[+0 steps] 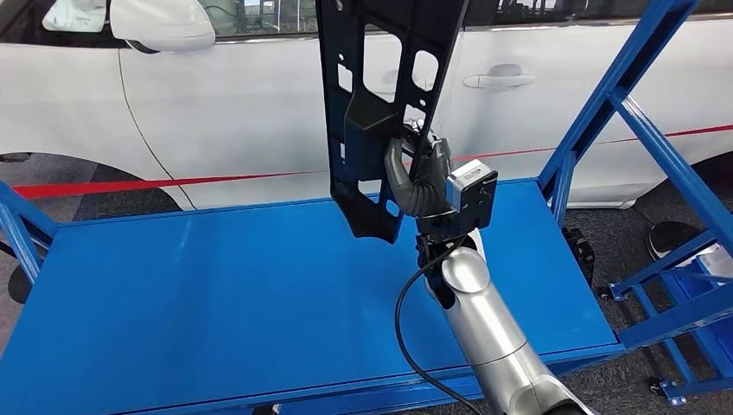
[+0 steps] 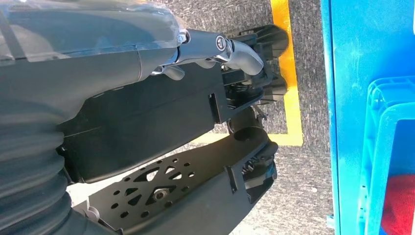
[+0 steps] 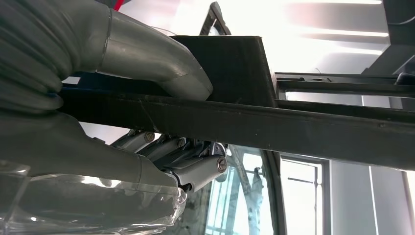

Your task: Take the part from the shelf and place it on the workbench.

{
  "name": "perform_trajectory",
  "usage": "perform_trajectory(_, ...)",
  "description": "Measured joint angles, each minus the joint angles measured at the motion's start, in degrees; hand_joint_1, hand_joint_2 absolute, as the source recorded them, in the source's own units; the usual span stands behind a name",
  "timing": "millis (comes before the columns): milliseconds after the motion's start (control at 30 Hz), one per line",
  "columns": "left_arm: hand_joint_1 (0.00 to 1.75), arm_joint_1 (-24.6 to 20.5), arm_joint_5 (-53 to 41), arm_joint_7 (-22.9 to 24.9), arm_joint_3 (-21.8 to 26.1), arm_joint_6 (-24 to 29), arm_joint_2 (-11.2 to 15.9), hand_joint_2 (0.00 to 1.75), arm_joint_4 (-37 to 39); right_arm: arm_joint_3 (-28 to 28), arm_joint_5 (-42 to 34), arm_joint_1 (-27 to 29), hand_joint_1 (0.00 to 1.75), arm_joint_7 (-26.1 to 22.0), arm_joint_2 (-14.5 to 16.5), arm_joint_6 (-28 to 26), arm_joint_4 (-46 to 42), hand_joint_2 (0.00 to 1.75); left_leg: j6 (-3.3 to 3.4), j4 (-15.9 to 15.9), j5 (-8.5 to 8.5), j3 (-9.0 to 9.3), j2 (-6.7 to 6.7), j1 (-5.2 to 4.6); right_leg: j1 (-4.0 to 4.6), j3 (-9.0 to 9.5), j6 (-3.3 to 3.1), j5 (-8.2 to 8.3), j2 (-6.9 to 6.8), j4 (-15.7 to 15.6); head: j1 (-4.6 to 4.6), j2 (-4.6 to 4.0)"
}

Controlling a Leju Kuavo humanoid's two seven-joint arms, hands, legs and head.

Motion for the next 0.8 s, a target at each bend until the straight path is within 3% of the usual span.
perform_trajectory(200, 0.00, 0.0, -0.7, 0.0, -0.1, 0.1, 0.0, 1.75, 0.0, -0.7, 0.1, 0.6, 1.75, 0.1, 0.0, -1.1, -1.5, 1.75, 0.66, 0.0, 0.17, -0.05, 0.04, -0.08, -0.16, 0.02, 0.81, 0.09, 0.05, 0.0, 0.01, 0.00)
perform_trajectory(267, 0.00, 0.0, -0.8, 0.3, -0.1, 0.1, 0.0, 1.75, 0.0, -0.9, 0.1, 0.7, 1.75, 0.1, 0.0, -1.3, -1.8, 1.75, 1.06, -0.6, 0.67, 0.08, 0.20, 0.20, -0.12, -0.41, 1.21, -1.16, 0.02, 1.2, 0.01, 0.00)
perform_trajectory(300, 0.00, 0.0, -0.8, 0.4, -0.1, 0.1, 0.0, 1.75, 0.0, -1.0, 0.1, 0.7, 1.75, 0.2, 0.0, -1.3, -1.9, 1.75, 1.22, -0.8, 0.89, 0.09, 0.30, 0.35, -0.15, -1.20, 1.39, -2.74, -0.02, 3.2, 0.02, 0.00)
perform_trajectory(367, 0.00, 0.0, -0.6, 0.8, -0.2, 0.4, 0.0, 1.75, 0.0, -1.2, 0.0, 0.8, 1.75, 0.3, -0.1, -1.0, -1.8, 1.75, 1.36, -0.8, 1.08, -0.17, 0.43, 0.39, -0.37, -4.12, 1.70, -6.85, -0.10, 10.2, 0.02, 0.00)
perform_trajectory(400, 0.00, 0.0, -0.5, 0.9, -0.2, 0.5, 0.0, 1.75, 0.0, -1.2, 0.0, 0.9, 1.75, 0.4, -0.1, -0.8, -1.6, 1.75, 1.36, -0.8, 1.14, -0.38, 0.48, 0.39, -0.46, -5.58, 1.81, -8.26, -0.12, 13.7, 0.02, 0.00)
perform_trajectory(433, 0.00, 0.0, -0.4, 1.0, -0.2, 0.7, 0.0, 1.75, 0.0, -1.2, 0.0, 0.9, 1.75, 0.5, -0.1, -0.7, -1.4, 1.75, 1.32, -0.6, 1.19, -0.58, 0.51, 0.40, -0.52, -6.34, 1.86, -8.62, -0.15, 15.7, 0.02, 0.00)
perform_trajectory(467, 0.00, 0.0, -0.2, 1.1, -0.2, 0.8, 0.0, 1.75, 0.0, -1.2, 0.0, 0.9, 1.75, 0.5, -0.1, -0.6, -1.2, 1.75, 1.28, -0.5, 1.25, -0.76, 0.52, 0.40, -0.56, -6.08, 1.85, -7.84, -0.17, 15.6, 0.02, 0.00)
perform_trajectory(500, 0.00, 0.0, -0.1, 1.2, -0.2, 0.9, 0.0, 1.75, 0.0, -1.2, 0.0, 0.8, 1.75, 0.6, -0.1, -0.5, -1.1, 1.75, 1.22, -0.3, 1.28, -0.91, 0.51, 0.41, -0.59, -4.73, 1.78, -6.16, -0.18, 13.3, 0.02, 0.00)
perform_trajectory(567, 0.00, 0.0, 0.1, 1.3, -0.2, 1.1, 0.0, 1.75, 0.0, -1.2, 0.0, 0.4, 1.75, 0.7, -0.1, -0.4, -1.0, 1.75, 0.98, 0.1, 1.34, -1.28, 0.47, 0.35, -0.53, -0.55, 1.42, -2.89, -0.16, 5.7, 0.02, 0.00)
perform_trajectory(633, 0.00, 0.0, 0.4, 1.3, -0.2, 1.3, -0.1, 1.75, 0.0, -1.2, 0.0, -0.1, 1.75, 1.0, 0.0, -0.3, -1.0, 1.75, 0.40, 0.3, 1.62, -1.65, 0.44, 0.30, -0.19, 1.64, 0.99, -1.66, -0.11, 1.1, 0.01, 0.00)
perform_trajectory(733, 0.00, 0.0, 0.6, 1.4, -0.2, 1.4, 0.0, 1.75, 0.0, -1.2, 0.0, -0.4, 1.75, 1.1, 0.0, -0.3, -1.0, 1.75, -0.69, 0.5, 1.99, -2.05, 0.38, 0.33, -0.12, 1.44, 0.20, -1.05, -0.25, 0.2, 0.02, 0.00)
perform_trajectory(800, 0.00, -0.1, 0.8, 1.4, -0.2, 1.7, 0.0, 1.75, 0.0, -1.2, 0.0, -0.4, 1.75, 1.1, 0.1, -0.1, -1.0, 1.75, -1.52, 3.2, -0.43, -3.17, 0.41, 0.38, -0.52, 1.00, -0.60, -0.25, -0.55, -0.2, -0.03, 0.00)
